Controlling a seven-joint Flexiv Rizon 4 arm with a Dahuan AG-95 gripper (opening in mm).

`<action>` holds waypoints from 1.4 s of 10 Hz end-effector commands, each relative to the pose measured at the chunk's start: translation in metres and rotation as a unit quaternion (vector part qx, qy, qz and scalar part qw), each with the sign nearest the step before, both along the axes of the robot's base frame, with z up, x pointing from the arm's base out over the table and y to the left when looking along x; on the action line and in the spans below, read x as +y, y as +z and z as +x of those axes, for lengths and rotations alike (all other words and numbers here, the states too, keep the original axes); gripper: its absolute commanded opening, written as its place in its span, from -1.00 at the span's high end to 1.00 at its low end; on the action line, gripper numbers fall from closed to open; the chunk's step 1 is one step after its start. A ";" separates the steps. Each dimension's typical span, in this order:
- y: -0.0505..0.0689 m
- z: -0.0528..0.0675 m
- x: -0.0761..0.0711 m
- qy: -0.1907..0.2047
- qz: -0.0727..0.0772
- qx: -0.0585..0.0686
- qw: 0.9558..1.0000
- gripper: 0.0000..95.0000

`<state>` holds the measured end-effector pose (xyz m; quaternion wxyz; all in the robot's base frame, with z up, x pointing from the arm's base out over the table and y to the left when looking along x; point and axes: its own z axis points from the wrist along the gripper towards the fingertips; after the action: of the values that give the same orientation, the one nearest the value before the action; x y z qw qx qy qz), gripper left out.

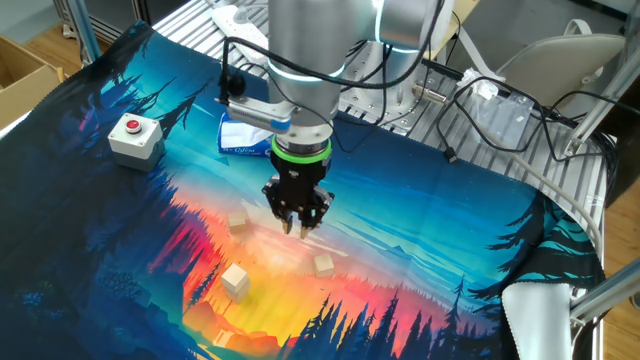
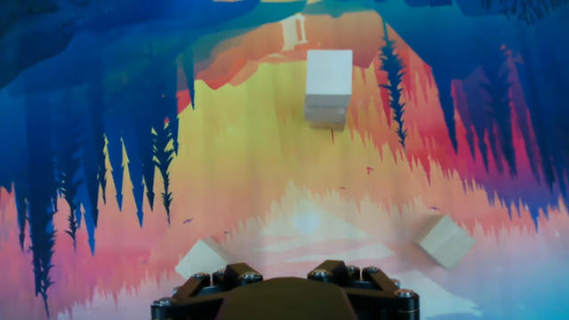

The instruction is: Stack the blocks in a vertical line of five

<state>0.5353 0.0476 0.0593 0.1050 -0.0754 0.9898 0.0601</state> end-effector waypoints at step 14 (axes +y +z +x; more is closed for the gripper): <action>0.002 0.000 0.001 -0.057 0.030 0.024 0.998 -0.60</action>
<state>0.5360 0.0488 0.0603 0.0904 -0.0172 0.9923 0.0827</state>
